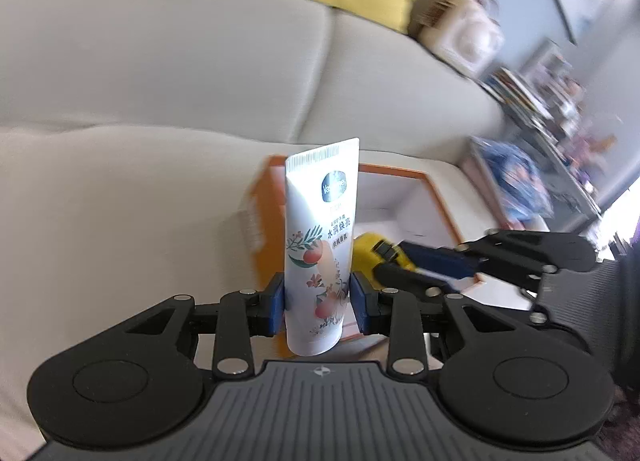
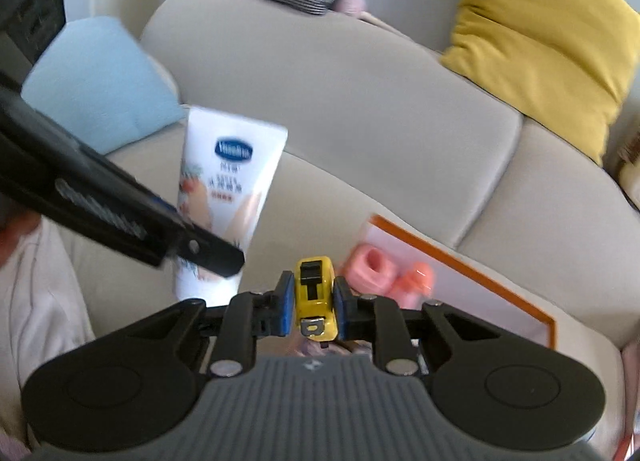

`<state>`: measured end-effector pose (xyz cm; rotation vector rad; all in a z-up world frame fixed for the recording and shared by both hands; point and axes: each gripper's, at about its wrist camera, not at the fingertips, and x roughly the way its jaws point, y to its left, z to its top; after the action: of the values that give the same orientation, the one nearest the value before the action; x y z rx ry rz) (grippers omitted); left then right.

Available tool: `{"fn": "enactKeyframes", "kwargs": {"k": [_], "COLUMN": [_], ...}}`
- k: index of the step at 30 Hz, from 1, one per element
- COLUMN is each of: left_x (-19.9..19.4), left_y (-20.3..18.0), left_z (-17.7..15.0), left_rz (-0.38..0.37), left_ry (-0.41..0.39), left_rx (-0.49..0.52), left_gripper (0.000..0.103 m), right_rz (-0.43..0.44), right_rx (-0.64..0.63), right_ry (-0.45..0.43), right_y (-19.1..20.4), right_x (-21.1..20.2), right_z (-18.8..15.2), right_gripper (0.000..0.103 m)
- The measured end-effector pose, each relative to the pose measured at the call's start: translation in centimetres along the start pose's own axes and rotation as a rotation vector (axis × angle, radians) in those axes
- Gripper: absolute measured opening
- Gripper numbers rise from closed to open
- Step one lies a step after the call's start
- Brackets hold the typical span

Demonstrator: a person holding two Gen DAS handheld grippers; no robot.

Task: Organize rigid objects
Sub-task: 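Lift the white tube with the left gripper while the right gripper lifts the tape measure toward the box, then lower the white tube and tape measure into the box and open both grippers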

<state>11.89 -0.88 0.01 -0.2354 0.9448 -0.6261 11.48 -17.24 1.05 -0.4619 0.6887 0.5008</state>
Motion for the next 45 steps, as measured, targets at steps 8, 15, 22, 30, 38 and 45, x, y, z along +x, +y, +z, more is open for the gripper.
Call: {"fn": "enactKeyframes", "kwargs": {"k": [8, 15, 22, 30, 38, 45], "left_x": [7.2, 14.7, 22.6, 27.4, 29.1, 29.3], "left_y": [-6.0, -6.6, -6.1, -4.9, -4.9, -5.1], "left_z": [2.5, 3.4, 4.2, 4.6, 3.8, 3.7], "left_rz": [-0.091, -0.121, -0.096, -0.078, -0.015, 0.043], "left_ry": [0.122, 0.224, 0.325, 0.402, 0.424, 0.414], "left_rx": [0.098, -0.017, -0.094, -0.125, -0.098, -0.072], "left_gripper": [0.038, 0.038, 0.038, 0.038, 0.038, 0.039], "right_rz": [-0.119, -0.141, -0.131, -0.088, -0.084, -0.087], "right_rx": [0.071, 0.129, 0.071, -0.17, -0.461, -0.543], "right_ry": [0.097, 0.157, 0.157, 0.182, 0.235, 0.259], "right_y": [-8.3, -14.0, -16.7, -17.3, -16.7, -16.8], "right_x": [-1.6, 0.4, 4.3, 9.1, 12.0, 13.1], "right_z": [-5.2, -8.4, -9.2, -9.8, -10.8, -11.4], "right_gripper": [0.02, 0.02, 0.02, 0.02, 0.02, 0.02]}}
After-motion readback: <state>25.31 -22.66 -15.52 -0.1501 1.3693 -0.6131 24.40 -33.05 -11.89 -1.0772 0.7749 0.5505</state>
